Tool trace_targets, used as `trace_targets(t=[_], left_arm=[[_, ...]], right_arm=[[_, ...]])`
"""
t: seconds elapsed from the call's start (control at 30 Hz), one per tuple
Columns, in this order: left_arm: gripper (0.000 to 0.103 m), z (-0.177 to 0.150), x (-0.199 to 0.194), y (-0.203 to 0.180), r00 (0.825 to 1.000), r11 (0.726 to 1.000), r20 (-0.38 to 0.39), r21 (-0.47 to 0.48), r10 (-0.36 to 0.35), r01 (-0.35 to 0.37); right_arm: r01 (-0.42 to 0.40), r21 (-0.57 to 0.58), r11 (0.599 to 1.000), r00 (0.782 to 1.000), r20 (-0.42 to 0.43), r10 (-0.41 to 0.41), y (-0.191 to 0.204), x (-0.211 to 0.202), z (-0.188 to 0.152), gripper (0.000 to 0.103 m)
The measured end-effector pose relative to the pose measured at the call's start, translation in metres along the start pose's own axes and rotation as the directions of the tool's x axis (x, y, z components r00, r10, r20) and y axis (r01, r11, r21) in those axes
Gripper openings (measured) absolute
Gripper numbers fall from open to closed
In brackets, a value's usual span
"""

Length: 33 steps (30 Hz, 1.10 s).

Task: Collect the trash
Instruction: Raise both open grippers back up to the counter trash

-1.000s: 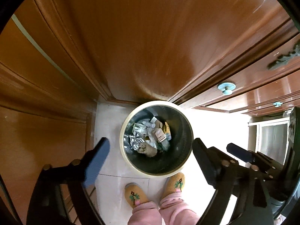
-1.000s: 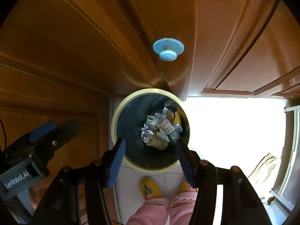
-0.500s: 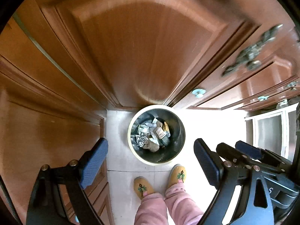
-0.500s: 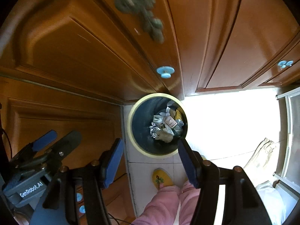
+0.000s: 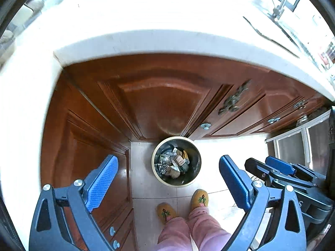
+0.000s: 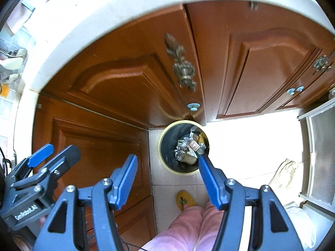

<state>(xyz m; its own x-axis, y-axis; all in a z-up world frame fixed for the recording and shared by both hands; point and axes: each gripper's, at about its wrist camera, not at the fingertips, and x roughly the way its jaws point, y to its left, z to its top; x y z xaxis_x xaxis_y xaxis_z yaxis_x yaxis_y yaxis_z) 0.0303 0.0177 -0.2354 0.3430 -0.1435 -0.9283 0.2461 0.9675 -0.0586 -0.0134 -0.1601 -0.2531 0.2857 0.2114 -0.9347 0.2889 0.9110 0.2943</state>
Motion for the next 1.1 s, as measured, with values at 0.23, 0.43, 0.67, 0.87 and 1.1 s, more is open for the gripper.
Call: trace_targets(t=[0.23, 0.43, 0.67, 0.87, 1.1], left_arm=[[0.096, 0.013, -0.066, 0.0, 0.997, 0.999, 0.075, 0.05, 0.006, -0.01], [0.096, 0.028, -0.121, 0.0, 0.986, 0.998, 0.164, 0.071, -0.008, -0.004], [0.096, 0.052, -0.175, 0.002, 0.957, 0.995, 0.288, 0.095, -0.028, 0.0], [0.096, 0.077, -0.201, -0.001, 0.926, 0.995, 0.377, 0.096, -0.034, -0.003], [0.097, 0.11, -0.207, 0.0, 0.904, 0.997, 0.427, 0.076, 0.0, -0.035]], right_arm=[[0.003, -0.006, 1.0, 0.997, 0.074, -0.003, 0.018, -0.051, -0.001, 0.061], [0.002, -0.027, 1.0, 0.983, 0.181, 0.003, 0.036, -0.107, 0.003, 0.061], [0.012, -0.068, 0.998, 0.953, 0.302, 0.009, 0.061, -0.16, 0.01, 0.061], [0.018, -0.113, 0.993, 0.92, 0.39, 0.027, 0.081, -0.197, 0.028, 0.061], [0.006, -0.139, 0.99, 0.894, 0.444, 0.057, 0.084, -0.206, 0.063, 0.062]])
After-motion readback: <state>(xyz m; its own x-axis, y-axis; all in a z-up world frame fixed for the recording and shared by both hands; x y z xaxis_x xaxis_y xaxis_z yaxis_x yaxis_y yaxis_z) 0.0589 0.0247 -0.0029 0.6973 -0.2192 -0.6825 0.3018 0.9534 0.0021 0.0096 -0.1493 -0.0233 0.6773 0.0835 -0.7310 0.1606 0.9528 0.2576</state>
